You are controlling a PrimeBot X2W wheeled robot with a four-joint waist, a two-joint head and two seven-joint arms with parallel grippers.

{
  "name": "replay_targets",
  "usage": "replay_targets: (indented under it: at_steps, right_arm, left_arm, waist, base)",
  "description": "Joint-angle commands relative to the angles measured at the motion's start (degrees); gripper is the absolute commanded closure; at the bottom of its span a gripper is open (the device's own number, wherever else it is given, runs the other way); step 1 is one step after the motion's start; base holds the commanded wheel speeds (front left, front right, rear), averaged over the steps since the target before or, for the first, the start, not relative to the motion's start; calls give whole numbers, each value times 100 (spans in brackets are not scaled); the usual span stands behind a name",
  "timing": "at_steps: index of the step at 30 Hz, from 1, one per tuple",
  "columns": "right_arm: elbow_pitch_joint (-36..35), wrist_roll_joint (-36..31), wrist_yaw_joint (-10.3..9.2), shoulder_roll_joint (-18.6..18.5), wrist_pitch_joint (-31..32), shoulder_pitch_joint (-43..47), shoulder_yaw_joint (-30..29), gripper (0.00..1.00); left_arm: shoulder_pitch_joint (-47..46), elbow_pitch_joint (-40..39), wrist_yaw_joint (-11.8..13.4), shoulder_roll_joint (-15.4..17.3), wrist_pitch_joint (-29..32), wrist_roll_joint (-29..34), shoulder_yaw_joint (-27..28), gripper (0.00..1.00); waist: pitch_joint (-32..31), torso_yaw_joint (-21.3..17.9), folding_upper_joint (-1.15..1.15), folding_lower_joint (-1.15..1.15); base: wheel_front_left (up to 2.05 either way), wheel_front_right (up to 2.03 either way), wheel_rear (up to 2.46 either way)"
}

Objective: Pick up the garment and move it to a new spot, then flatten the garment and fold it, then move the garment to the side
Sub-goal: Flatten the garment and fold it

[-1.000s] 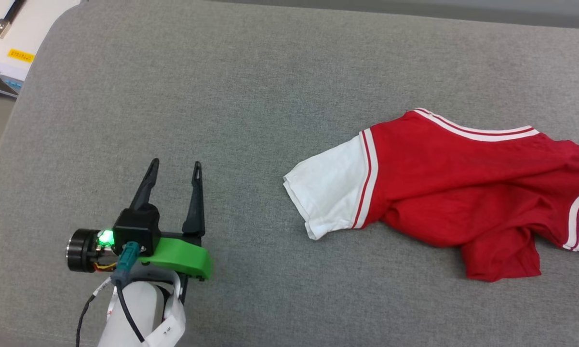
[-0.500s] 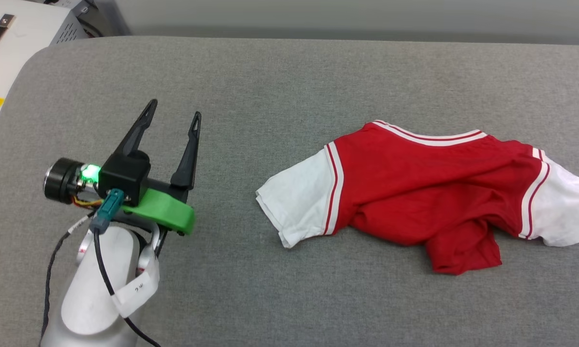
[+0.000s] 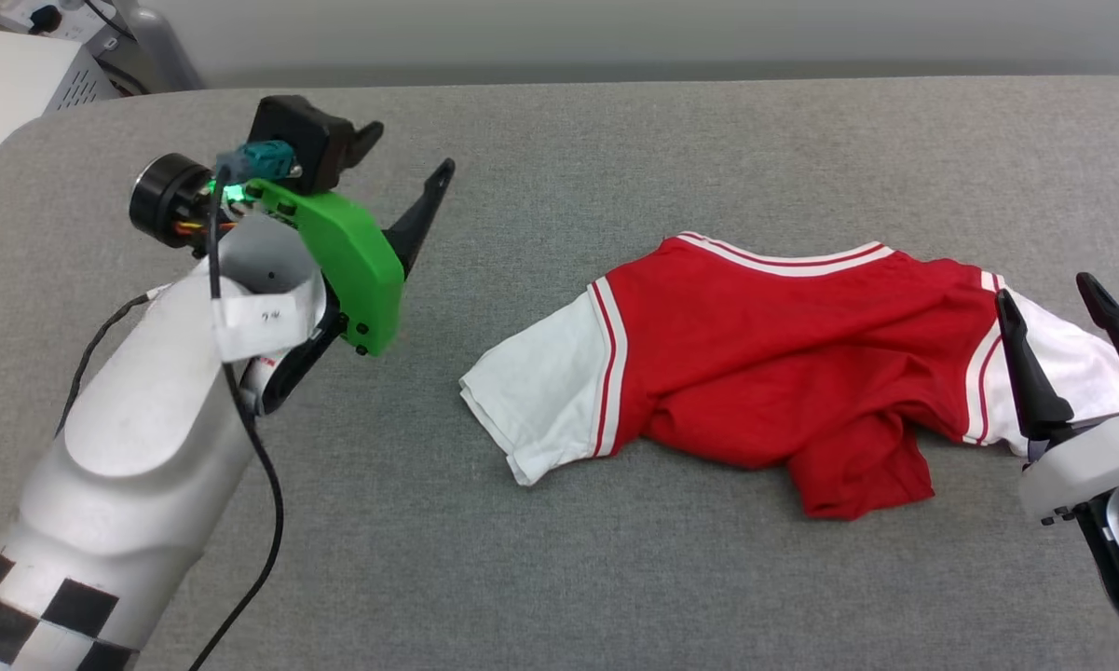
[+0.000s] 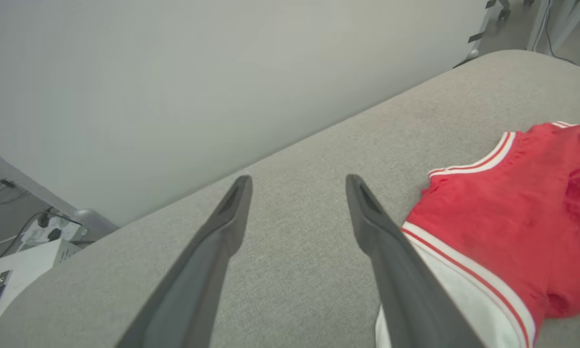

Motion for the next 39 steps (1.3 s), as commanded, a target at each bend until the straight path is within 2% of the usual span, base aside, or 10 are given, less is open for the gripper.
replay_targets:
  at_steps: [1, 5, 11, 20, 26, 27, 28, 31, 33, 39]
  right_arm:
    - [-15, -25, -4, 24, -7, 79, -4, 0]
    - [0, -2, -4, 70, -29, 95, 51, 0]
    - [56, 8, -4, 153, -82, -45, 233, 0]
    - [367, 41, -4, 234, -275, -457, 531, 0]
    - [537, 66, -4, 229, -384, -618, 619, 0]
    - [566, 70, -4, 226, -399, -632, 623, 0]
    - [588, 74, -4, 223, -407, -639, 626, 0]
    - [647, 84, -4, 206, -429, -646, 624, 0]
    - [680, 102, -4, 193, -465, -640, 605, 0]
    - [710, 127, -4, 209, -554, -653, 615, 0]
  left_arm:
    - [-183, 64, -15, 72, 355, -340, -198, 0]
    - [-488, 269, -16, 236, 1554, -1304, -838, 0]
    - [-757, 662, -16, 349, 2482, -2020, -1620, 0]
    - [-860, 1006, -16, 339, 2860, -2477, -2699, 0]
    - [-890, 1127, -16, 433, 2936, -2498, -3540, 0]
    - [-906, 1137, -16, 446, 2916, -2496, -3643, 78]
    - [-920, 1141, -16, 452, 2873, -2505, -3699, 100]
    - [-1037, 1152, -16, 492, 2634, -2560, -3792, 100]
    - [-1404, 1245, -16, 642, 2218, -2619, -3772, 100]
    - [-1914, 1521, -16, 963, 1801, -2650, -3731, 100]
  waist:
    - [24, -33, 0, 0]
    - [77, -97, 0, 0]
    - [241, -226, 0, 0]
    - [519, -426, 0, 0]
    - [623, -477, 0, 0]
    - [628, -477, 0, 0]
    - [629, -475, 0, 0]
    - [618, -446, 0, 0]
    - [593, -409, 0, 0]
    - [641, -495, 0, 0]
  base:
    - [0, 0, 0]
    - [0, 0, 0]
    - [0, 0, 0]
    - [0, 0, 0]
    - [0, 0, 0]
    - [0, 0, 0]
    - [0, 0, 0]
    - [0, 0, 0]
    - [0, 0, 0]
    - [0, 0, 0]
